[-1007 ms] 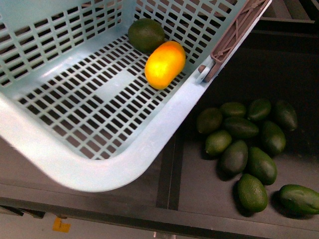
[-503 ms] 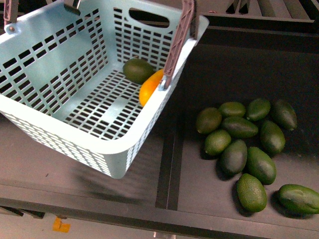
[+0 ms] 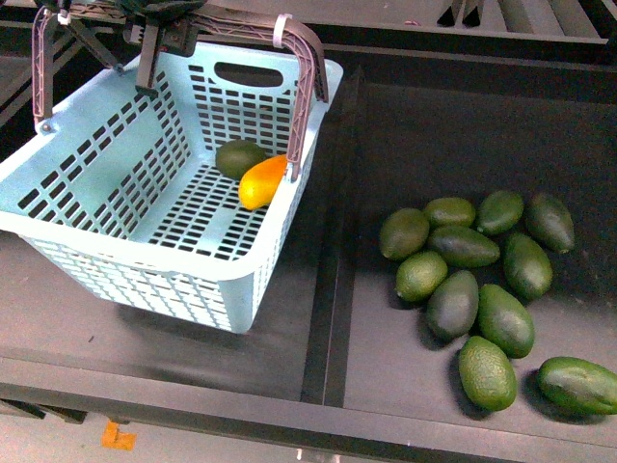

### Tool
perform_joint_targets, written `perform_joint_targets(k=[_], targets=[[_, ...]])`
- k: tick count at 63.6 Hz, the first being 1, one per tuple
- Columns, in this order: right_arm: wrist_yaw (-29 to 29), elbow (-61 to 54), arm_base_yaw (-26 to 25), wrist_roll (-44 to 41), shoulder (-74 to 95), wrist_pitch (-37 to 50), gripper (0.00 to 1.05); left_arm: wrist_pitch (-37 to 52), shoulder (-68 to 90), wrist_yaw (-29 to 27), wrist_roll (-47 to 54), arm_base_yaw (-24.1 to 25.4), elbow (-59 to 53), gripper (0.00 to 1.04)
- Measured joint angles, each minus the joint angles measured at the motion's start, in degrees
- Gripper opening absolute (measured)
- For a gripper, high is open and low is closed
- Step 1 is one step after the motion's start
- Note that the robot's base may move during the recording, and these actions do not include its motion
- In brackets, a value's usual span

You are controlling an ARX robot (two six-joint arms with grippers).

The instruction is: Pick mango and avocado into basket

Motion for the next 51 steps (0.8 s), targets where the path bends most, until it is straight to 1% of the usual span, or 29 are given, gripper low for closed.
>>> perform_joint_targets(k=[20, 22, 25, 26, 34, 35, 37, 41, 47, 49, 51], targets=[[0.0, 0.0, 0.0, 0.0, 0.0, 0.0, 0.96, 1.01, -0.63, -1.62, -4.07, -0.61, -3.43, 0.15], [0.02, 0.0, 0.0, 0.0, 0.0, 0.0, 0.96, 0.98, -0.83, -1.68, -4.44, -0.61, -3.87, 0.19], [0.02, 0.0, 0.0, 0.0, 0.0, 0.0, 0.96, 0.79, -1.53, -2.14, -5.14, -0.63, -4.98, 0.29], [0.0, 0.0, 0.0, 0.0, 0.0, 0.0, 0.96, 0.79, -1.64, -2.23, -5.22, -0.63, -5.22, 0.31], [0.0, 0.0, 0.0, 0.0, 0.0, 0.0, 0.96, 0.9, -4.98, -4.09, -7.3, -0.55, -8.59, 0.56], [0.0, 0.0, 0.0, 0.0, 0.0, 0.0, 0.96, 0.9, -5.29, -4.24, -7.43, -0.55, -8.83, 0.58], [0.0, 0.0, 0.0, 0.0, 0.0, 0.0, 0.96, 0.9, -6.67, -4.7, -8.0, -0.52, -9.86, 0.65], [0.0, 0.0, 0.0, 0.0, 0.0, 0.0, 0.96, 0.96, -9.07, -5.7, -8.98, -0.52, -11.69, 0.76], [0.02, 0.0, 0.0, 0.0, 0.0, 0.0, 0.96, -0.33, -16.39, -8.98, -10.93, -0.5, -17.66, 0.98], [0.02, 0.0, 0.0, 0.0, 0.0, 0.0, 0.96, -2.97, -19.41, -10.27, -11.67, -0.44, -19.8, 0.96], [0.0, 0.0, 0.0, 0.0, 0.0, 0.0, 0.96, -6.32, -22.27, -11.08, -11.89, -0.26, -21.53, 0.96]])
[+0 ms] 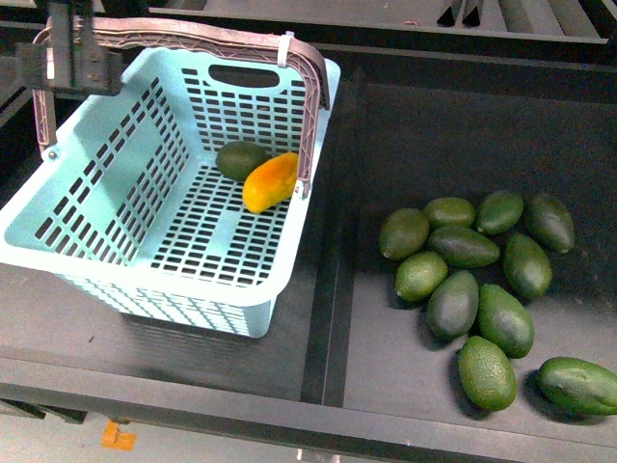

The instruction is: Pick mango and avocado into basket

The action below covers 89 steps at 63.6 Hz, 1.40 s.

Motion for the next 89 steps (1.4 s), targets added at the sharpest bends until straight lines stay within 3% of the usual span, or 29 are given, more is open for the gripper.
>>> perform_joint_targets(k=[8, 13, 15, 17, 18, 24, 29, 30, 36, 55, 57, 61, 68, 89], targets=[[0.0, 0.0, 0.0, 0.0, 0.0, 0.0, 0.96, -8.96, -9.03, -2.4, 0.2, -0.15, -5.31, 0.96], [0.0, 0.0, 0.0, 0.0, 0.0, 0.0, 0.96, -10.14, -12.41, -2.56, 0.92, -0.72, -6.27, 0.96], [-0.04, 0.0, 0.0, 0.0, -0.02, 0.0, 0.96, -0.11, -14.69, 1.7, 8.96, -0.26, -10.6, 0.91], [0.04, 0.0, 0.0, 0.0, 0.0, 0.0, 0.96, 15.85, -17.64, 8.41, 21.75, 0.74, -18.73, 0.82], [0.0, 0.0, 0.0, 0.0, 0.0, 0.0, 0.96, 25.11, -18.97, 11.19, 32.98, 1.33, -24.0, 0.76], [0.11, 0.0, 0.0, 0.0, -0.02, 0.0, 0.96, 57.81, -22.36, 15.12, 65.16, 3.74, -40.02, 0.57], [0.04, 0.0, 0.0, 0.0, 0.0, 0.0, 0.96, 69.26, -27.17, 16.2, 84.54, 5.7, -45.77, 0.4], [0.02, 0.0, 0.0, 0.0, -0.02, 0.0, 0.96, 71.23, -32.24, 18.03, 94.97, 7.37, -51.19, 0.21], [0.04, 0.0, 0.0, 0.0, -0.02, 0.0, 0.96, 71.28, -35.74, 20.04, 98.84, 8.92, -56.68, 0.02], [0.04, 0.0, 0.0, 0.0, -0.02, 0.0, 0.96, 67.17, -50.34, 23.96, 100.48, 12.92, -66.84, 0.02], [0.02, 0.0, 0.0, 0.0, -0.02, 0.0, 0.96, 65.81, -52.74, 27.23, 100.63, 15.32, -67.89, 0.02], [0.04, 0.0, 0.0, 0.0, -0.02, 0.0, 0.96, 63.95, -55.84, 27.34, 100.63, 16.9, -69.05, 0.02], [0.02, 0.0, 0.0, 0.0, -0.02, 0.0, 0.96, 65.44, -57.77, 27.82, 100.67, 17.0, -72.11, 0.02], [0.02, 0.0, 0.0, 0.0, -0.02, 0.0, 0.96, 50.64, -74.53, 27.82, 100.78, 17.0, -73.75, 0.02]])
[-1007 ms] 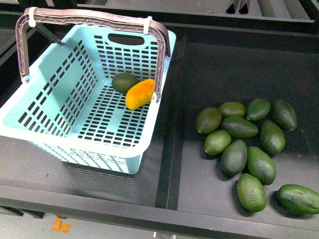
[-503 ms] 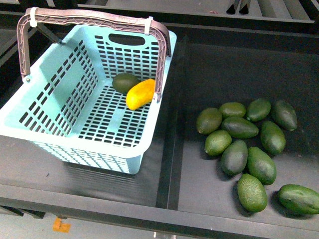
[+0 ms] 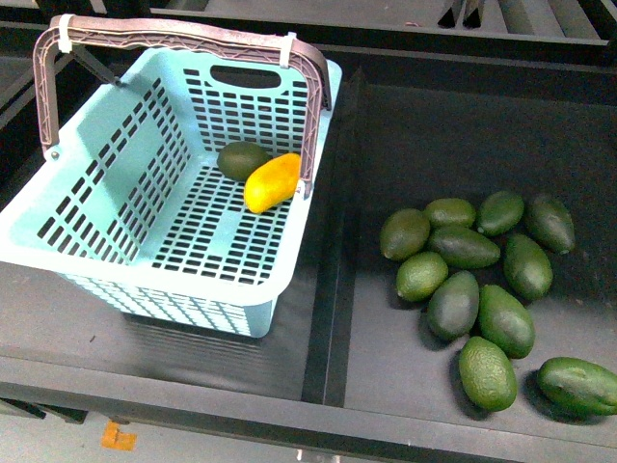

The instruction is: Pick mango and avocado into basket

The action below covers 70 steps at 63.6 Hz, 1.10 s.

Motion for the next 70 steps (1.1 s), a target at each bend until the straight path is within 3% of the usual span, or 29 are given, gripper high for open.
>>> perform_joint_targets(k=[48, 54, 70], targets=[[0.0, 0.0, 0.0, 0.0, 0.0, 0.0, 0.96, -22.34, -23.04, 0.0, 0.02, 0.0, -0.02, 0.02], [0.02, 0.0, 0.0, 0.0, 0.0, 0.0, 0.96, -31.47, -30.88, -0.02, 0.04, 0.0, 0.0, 0.02], [0.0, 0.0, 0.0, 0.0, -0.02, 0.0, 0.96, -32.11, -32.52, -0.02, 0.02, 0.02, 0.0, 0.02]])
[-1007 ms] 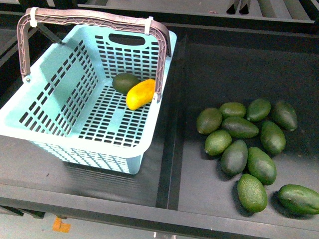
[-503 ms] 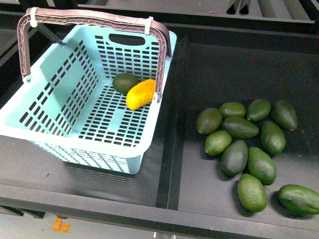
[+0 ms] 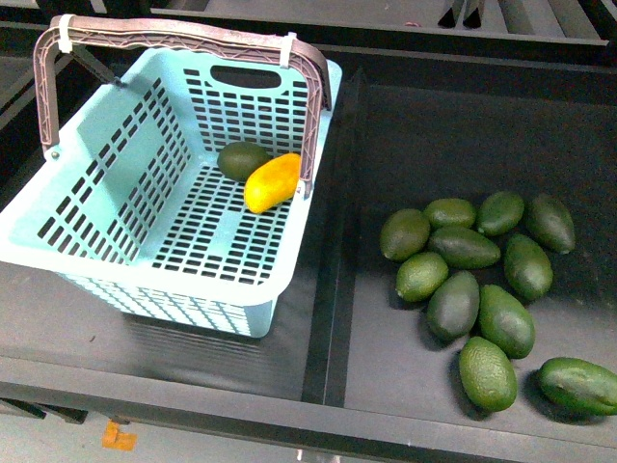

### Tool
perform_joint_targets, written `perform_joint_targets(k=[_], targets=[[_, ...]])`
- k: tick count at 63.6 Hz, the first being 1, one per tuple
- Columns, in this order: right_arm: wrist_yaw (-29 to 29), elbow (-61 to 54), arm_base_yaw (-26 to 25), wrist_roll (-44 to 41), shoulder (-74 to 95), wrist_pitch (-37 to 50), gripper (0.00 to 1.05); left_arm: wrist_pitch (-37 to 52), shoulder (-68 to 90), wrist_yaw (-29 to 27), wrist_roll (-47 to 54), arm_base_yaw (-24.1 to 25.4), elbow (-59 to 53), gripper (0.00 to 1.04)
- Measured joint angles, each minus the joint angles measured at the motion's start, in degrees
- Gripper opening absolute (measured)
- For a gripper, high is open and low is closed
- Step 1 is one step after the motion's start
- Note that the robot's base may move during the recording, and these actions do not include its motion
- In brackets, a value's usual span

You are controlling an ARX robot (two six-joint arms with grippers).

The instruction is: Pick mango and avocado into basket

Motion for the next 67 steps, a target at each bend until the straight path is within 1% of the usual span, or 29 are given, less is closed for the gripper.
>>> perform_joint_targets(k=[39, 40, 45, 46, 53, 54, 62, 63, 67], targets=[[0.0, 0.0, 0.0, 0.0, 0.02, 0.0, 0.96, 0.0, 0.0, 0.0, 0.0, -0.02, 0.0, 0.02], [0.0, 0.0, 0.0, 0.0, 0.0, 0.0, 0.96, 0.0, 0.0, 0.0, 0.0, -0.02, 0.0, 0.05], [0.0, 0.0, 0.0, 0.0, 0.02, 0.0, 0.96, 0.0, 0.0, 0.0, 0.0, -0.02, 0.0, 0.22], [0.0, 0.0, 0.0, 0.0, 0.02, 0.0, 0.96, 0.0, 0.0, 0.0, 0.0, -0.02, 0.0, 0.24], [0.0, 0.0, 0.0, 0.0, 0.02, 0.0, 0.96, 0.0, 0.0, 0.0, 0.0, -0.02, 0.0, 0.49], [0.0, 0.0, 0.0, 0.0, 0.02, 0.0, 0.96, 0.0, 0.0, 0.0, 0.0, -0.02, 0.0, 0.51], [0.0, 0.0, 0.0, 0.0, 0.02, 0.0, 0.96, 0.0, 0.0, 0.0, 0.0, -0.02, 0.0, 0.79], [0.0, 0.0, 0.0, 0.0, 0.02, 0.0, 0.96, 0.0, 0.0, 0.0, 0.0, -0.02, 0.0, 0.81], [0.0, 0.0, 0.0, 0.0, 0.0, 0.0, 0.96, 0.0, 0.0, 0.0, 0.0, -0.02, 0.0, 0.95]])
